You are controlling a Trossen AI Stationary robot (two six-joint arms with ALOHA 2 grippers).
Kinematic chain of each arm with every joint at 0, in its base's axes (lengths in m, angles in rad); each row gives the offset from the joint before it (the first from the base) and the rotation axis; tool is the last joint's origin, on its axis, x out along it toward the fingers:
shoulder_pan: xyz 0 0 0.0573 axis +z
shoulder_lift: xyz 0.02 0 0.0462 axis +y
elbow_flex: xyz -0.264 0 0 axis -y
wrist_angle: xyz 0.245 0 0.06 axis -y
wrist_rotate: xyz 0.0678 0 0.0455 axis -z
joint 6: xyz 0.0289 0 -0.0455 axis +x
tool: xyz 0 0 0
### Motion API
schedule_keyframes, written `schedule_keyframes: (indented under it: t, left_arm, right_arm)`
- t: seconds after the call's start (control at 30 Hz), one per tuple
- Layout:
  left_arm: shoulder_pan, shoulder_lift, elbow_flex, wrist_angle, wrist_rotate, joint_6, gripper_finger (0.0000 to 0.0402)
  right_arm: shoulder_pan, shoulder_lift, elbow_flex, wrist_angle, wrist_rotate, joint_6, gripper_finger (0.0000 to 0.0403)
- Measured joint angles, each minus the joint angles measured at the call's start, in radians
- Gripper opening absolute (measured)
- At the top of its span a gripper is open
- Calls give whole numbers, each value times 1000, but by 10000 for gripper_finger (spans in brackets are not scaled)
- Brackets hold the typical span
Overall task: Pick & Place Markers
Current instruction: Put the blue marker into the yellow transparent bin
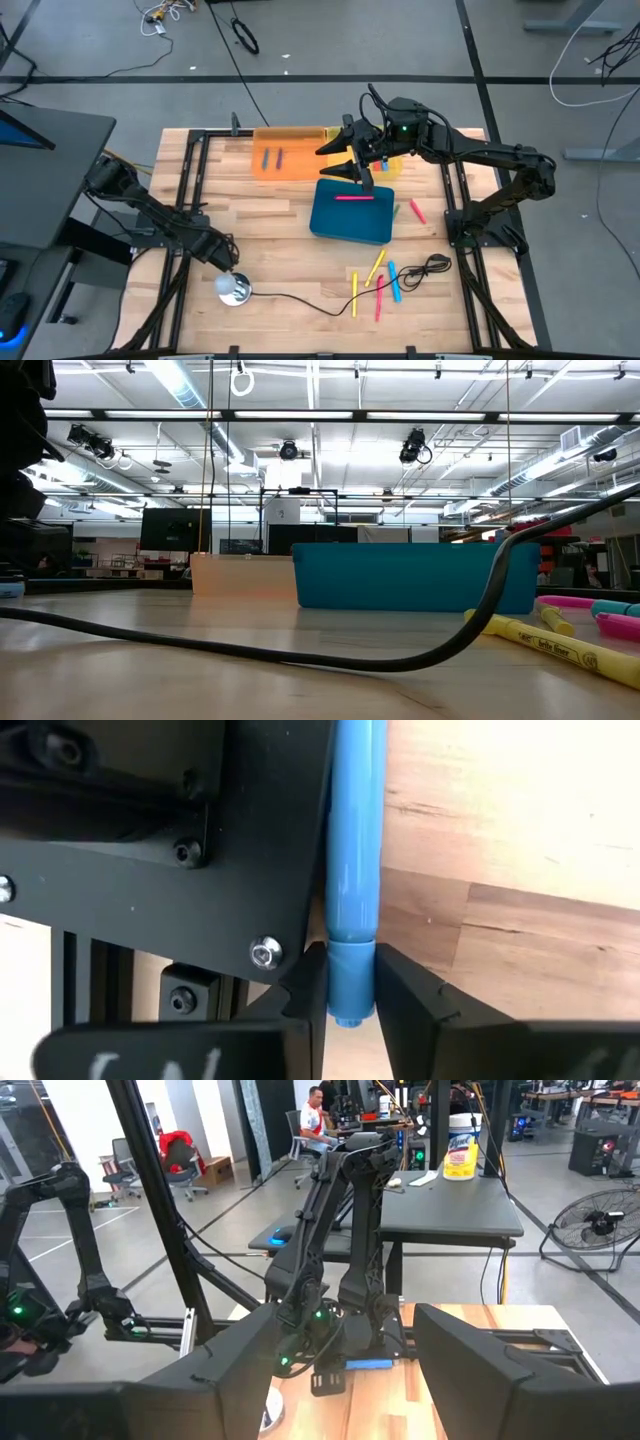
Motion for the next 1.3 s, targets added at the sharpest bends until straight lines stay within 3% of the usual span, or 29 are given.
schedule_keyframes:
  t: [0.2,0.43,0.7,1.3]
  left_arm:
    - [-1,4,25,-2,-23,25,73]
    - [1,4,86,-2,-145,84,65]
    - [38,3,135,6,-191,195,63]
    - [207,0,335,7,-271,658,65]
  right_arm:
    - [0,0,0,0,0,-4,236]
    - [0,0,0,3,0,-6,236]
    - [0,0,0,13,0,-7,236]
    - [0,0,0,16,1,-27,236]
